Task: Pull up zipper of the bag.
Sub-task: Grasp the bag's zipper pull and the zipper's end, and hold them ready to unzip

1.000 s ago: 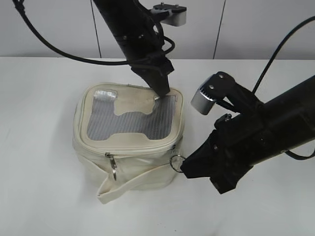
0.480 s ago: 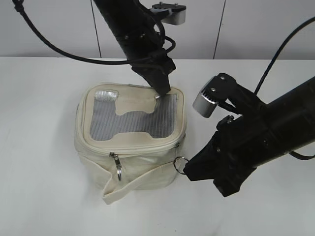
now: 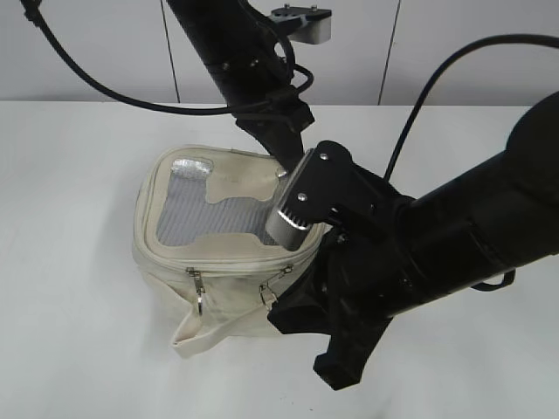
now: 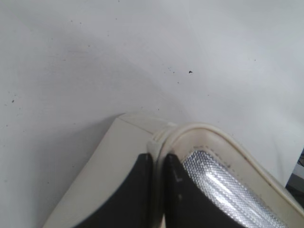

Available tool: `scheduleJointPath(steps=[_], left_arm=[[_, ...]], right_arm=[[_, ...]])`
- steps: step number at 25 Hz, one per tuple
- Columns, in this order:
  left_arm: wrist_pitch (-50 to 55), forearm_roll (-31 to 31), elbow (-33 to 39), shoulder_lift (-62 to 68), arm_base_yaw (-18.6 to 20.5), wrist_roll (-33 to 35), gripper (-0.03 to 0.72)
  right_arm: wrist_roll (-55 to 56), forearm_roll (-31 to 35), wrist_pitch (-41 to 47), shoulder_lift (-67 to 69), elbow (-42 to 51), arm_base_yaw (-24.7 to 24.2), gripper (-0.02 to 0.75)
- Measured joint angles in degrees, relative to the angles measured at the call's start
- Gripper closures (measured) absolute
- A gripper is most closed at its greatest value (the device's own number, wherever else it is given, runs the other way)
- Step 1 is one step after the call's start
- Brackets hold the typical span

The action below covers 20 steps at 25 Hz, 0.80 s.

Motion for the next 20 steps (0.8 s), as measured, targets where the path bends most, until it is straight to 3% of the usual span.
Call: scheduleJointPath(steps=[8, 20], left_arm=[[-0.9, -0.2, 0.1, 0.0, -0.1, -1.6, 0.645], [-1.5, -0.2, 0.1, 0.0, -0.8, -2.0, 0.646]], right_arm=[[0.4, -0.9, 0.5, 5.0, -4.7, 0.6, 0.729], [0.8, -2.7, -0.9, 10.9, -11.4, 7.5, 0.729]])
